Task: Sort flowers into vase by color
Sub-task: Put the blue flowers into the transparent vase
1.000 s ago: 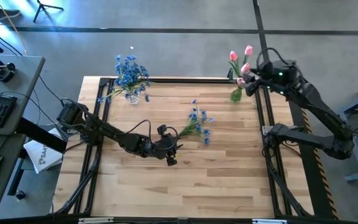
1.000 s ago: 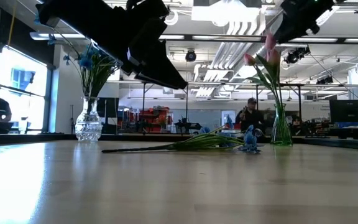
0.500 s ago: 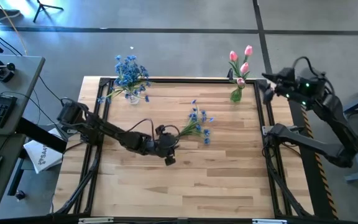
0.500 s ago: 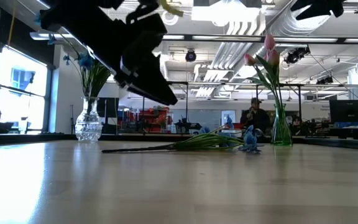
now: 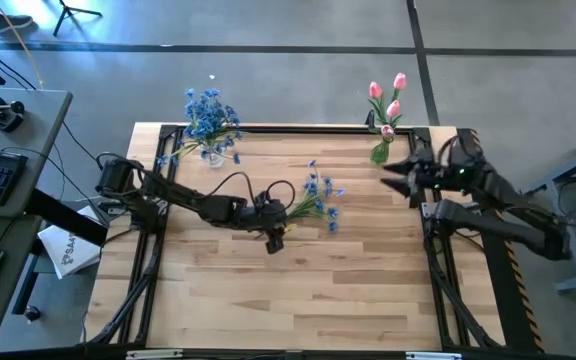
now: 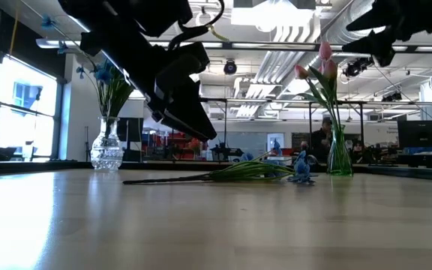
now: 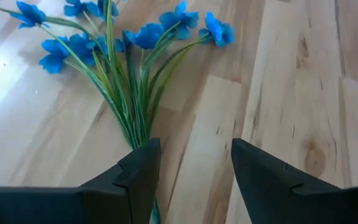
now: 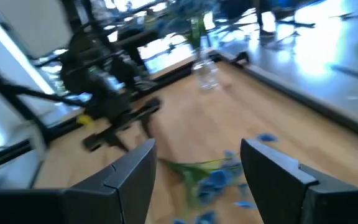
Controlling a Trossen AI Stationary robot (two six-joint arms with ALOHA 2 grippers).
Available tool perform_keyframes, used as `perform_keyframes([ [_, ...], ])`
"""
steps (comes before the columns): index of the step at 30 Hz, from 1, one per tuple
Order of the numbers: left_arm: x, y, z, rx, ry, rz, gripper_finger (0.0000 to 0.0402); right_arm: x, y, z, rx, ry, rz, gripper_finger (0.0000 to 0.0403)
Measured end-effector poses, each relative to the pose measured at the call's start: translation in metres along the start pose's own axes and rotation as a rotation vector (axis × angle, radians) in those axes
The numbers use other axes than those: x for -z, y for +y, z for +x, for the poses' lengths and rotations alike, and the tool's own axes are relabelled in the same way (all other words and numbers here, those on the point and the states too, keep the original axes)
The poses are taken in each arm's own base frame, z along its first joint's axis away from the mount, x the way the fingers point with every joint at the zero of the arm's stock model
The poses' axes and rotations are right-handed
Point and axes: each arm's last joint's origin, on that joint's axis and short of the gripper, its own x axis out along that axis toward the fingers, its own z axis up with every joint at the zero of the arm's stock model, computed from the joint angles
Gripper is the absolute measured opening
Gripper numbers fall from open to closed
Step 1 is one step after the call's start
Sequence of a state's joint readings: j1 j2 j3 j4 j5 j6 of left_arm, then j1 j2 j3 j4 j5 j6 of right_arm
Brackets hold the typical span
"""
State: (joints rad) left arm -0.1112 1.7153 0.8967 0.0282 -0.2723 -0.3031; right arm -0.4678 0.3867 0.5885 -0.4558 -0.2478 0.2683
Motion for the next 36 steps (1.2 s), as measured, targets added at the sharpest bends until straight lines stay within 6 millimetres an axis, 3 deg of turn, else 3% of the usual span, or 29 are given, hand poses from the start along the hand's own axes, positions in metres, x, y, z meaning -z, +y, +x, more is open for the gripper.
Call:
perform_keyframes([
  [7,0.008,0.007,0.013,-0.030,0.055,0.000,0.0189,0.037,0.007,0.030,-0.146,0.000,-0.013,0.0227],
  [14,0.022,0.009,0.047,-0.065,0.150,0.010,0.0188,0.054,0.025,0.046,-0.120,0.030,-0.042,0.0227],
  [18,0.019,0.009,0.054,-0.085,0.200,0.011,0.0169,0.065,0.041,0.057,-0.129,0.082,-0.081,0.0227],
  [22,0.017,0.010,0.052,-0.092,0.220,-0.006,0.0118,0.081,0.055,0.069,-0.130,0.166,-0.139,0.0227],
  [27,0.018,0.012,0.050,-0.116,0.232,-0.024,0.0020,0.104,0.069,0.084,-0.112,0.268,-0.192,0.0227],
  [32,0.019,0.011,0.036,-0.204,0.193,-0.003,0.0008,0.125,0.077,0.098,-0.106,0.360,-0.224,0.0227],
  [36,0.005,0.006,0.011,-0.268,0.006,-0.008,0.0004,0.140,0.082,0.110,-0.113,0.387,-0.250,0.0227],
])
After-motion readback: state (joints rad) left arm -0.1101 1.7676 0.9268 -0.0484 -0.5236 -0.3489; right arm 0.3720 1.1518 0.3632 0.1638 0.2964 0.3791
